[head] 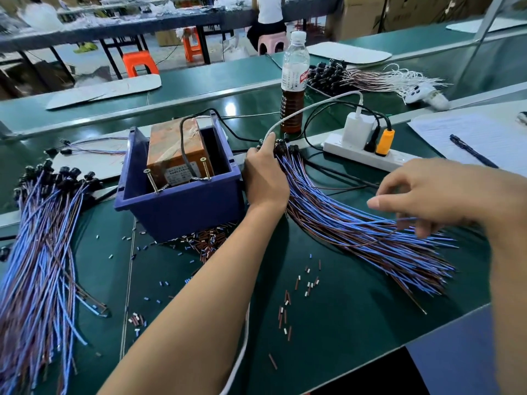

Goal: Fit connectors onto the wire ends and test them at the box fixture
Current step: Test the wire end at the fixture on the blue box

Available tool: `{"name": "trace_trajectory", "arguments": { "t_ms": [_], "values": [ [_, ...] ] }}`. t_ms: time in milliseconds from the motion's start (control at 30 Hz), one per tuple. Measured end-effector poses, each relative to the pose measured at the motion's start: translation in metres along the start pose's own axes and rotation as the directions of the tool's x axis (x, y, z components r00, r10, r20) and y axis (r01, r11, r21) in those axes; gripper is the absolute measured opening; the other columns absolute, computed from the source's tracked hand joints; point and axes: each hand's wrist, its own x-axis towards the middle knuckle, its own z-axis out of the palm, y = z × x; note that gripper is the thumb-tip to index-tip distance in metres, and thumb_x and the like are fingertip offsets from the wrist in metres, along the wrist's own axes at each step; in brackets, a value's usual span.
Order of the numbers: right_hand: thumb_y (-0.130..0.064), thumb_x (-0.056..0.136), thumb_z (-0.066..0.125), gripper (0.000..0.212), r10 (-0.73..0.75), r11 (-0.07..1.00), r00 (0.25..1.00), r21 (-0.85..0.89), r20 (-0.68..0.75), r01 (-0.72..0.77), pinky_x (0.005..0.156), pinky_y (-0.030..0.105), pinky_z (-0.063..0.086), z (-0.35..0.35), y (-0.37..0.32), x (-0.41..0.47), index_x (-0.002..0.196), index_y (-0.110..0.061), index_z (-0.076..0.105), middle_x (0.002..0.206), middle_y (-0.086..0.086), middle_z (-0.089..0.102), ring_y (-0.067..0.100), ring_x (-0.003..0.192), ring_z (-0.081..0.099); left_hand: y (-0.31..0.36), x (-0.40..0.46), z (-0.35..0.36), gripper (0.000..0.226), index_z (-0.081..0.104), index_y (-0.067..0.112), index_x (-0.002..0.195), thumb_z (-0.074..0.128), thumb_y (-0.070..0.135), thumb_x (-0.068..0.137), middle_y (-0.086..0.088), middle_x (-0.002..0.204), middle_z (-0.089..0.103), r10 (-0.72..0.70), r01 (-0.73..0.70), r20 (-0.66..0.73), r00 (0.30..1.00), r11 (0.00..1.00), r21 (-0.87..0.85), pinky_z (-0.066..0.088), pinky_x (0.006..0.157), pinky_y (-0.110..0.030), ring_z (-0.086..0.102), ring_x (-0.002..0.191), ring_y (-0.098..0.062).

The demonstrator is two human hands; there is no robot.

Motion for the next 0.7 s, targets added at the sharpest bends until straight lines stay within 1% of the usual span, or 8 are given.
{"name": "trace_trajectory", "arguments": {
  "t_ms": [100,200,300,367,433,500,600,700],
  "values": [
    [-0.052,0.096,0.066,0.023,0.0,0.995,0.998,-0.101,-0.06,-0.006,0.059,0.027,0.047,-0.015,-0.002,-0.006,0.093,-0.031,0.074,0.075,-0.005,0.077,0.014,0.064,0.071,-0.001,0.0,0.002,0.061,0.049,0.025,0.152,0.054,-0.007,0.1,-0.003,0.097,0.047,-0.023,0.024,0.018,1.0,0.999,-0.028,0.046,0.08,-0.03,0.049,0.088,-0.019],
    [-0.059,0.093,0.067,0.03,-0.02,0.962,0.991,-0.274,-0.13,-0.017,0.075,0.031,0.042,-0.015,-0.01,-0.005,0.111,-0.036,0.072,0.106,-0.01,0.07,0.016,0.093,0.06,0.007,-0.004,0.004,0.061,0.045,0.027,0.154,0.057,0.0,0.101,-0.003,0.104,0.044,-0.069,0.074,0.058,0.996,0.993,-0.092,0.041,0.081,-0.027,0.049,0.087,-0.017],
    [-0.059,0.093,0.066,0.046,-0.065,0.967,0.991,-0.252,-0.118,0.033,0.085,0.032,0.042,0.0,-0.027,0.006,0.132,-0.035,0.064,0.127,-0.004,0.065,0.02,0.107,0.057,0.013,-0.01,0.001,0.056,0.046,0.026,0.153,0.059,0.011,0.101,-0.003,0.113,0.037,-0.063,0.073,0.116,0.991,0.994,-0.083,0.041,0.082,-0.028,0.05,0.09,-0.018],
    [-0.056,0.095,0.066,0.047,-0.111,0.973,0.986,-0.213,-0.12,0.084,0.093,0.034,0.048,0.015,-0.037,0.017,0.135,-0.032,0.063,0.135,0.001,0.064,0.024,0.118,0.06,0.016,-0.017,-0.006,0.044,0.057,0.025,0.144,0.06,0.017,0.101,-0.003,0.121,0.033,-0.05,0.049,0.127,0.991,0.999,0.01,0.047,0.085,-0.033,0.052,0.095,-0.022],
    [-0.049,0.097,0.067,0.037,-0.13,0.982,0.973,-0.163,-0.19,0.1,0.095,0.036,0.052,0.031,-0.043,0.028,0.128,-0.029,0.068,0.128,0.003,0.068,0.026,0.116,0.063,0.02,-0.026,-0.014,0.033,0.063,0.023,0.131,0.06,0.019,0.099,-0.004,0.126,0.034,-0.037,0.026,0.125,0.991,0.996,0.089,0.049,0.085,-0.037,0.054,0.098,-0.025],
    [-0.038,0.097,0.07,0.021,-0.133,0.991,0.928,-0.066,-0.349,0.117,0.087,0.036,0.055,0.046,-0.047,0.037,0.113,-0.025,0.074,0.111,0.005,0.074,0.027,0.101,0.067,0.022,-0.039,-0.023,0.031,0.063,0.021,0.127,0.058,0.017,0.098,-0.004,0.122,0.041,0.011,-0.022,0.129,0.992,0.996,0.086,0.05,0.084,-0.038,0.054,0.097,-0.025],
    [-0.025,0.093,0.073,0.005,-0.148,0.966,0.766,0.073,-0.626,0.246,0.075,0.034,0.056,0.062,-0.063,0.042,0.093,-0.021,0.077,0.086,0.003,0.076,0.026,0.081,0.069,0.019,-0.058,-0.044,0.029,0.066,0.016,0.123,0.057,0.011,0.096,-0.006,0.115,0.051,0.093,-0.103,0.152,0.984,0.993,0.058,0.05,0.089,-0.039,0.055,0.102,-0.027],
    [-0.027,0.091,0.074,0.008,-0.301,0.893,0.652,0.034,-0.696,0.449,0.07,0.034,0.054,0.077,-0.096,0.035,0.084,-0.022,0.075,0.079,-0.003,0.073,0.019,0.072,0.064,0.008,-0.07,-0.072,0.023,0.073,0.01,0.107,0.068,0.009,0.085,-0.007,0.118,0.057,0.168,-0.173,0.153,0.974,0.985,0.025,0.049,0.087,-0.036,0.056,0.103,-0.026]
  ]
}}
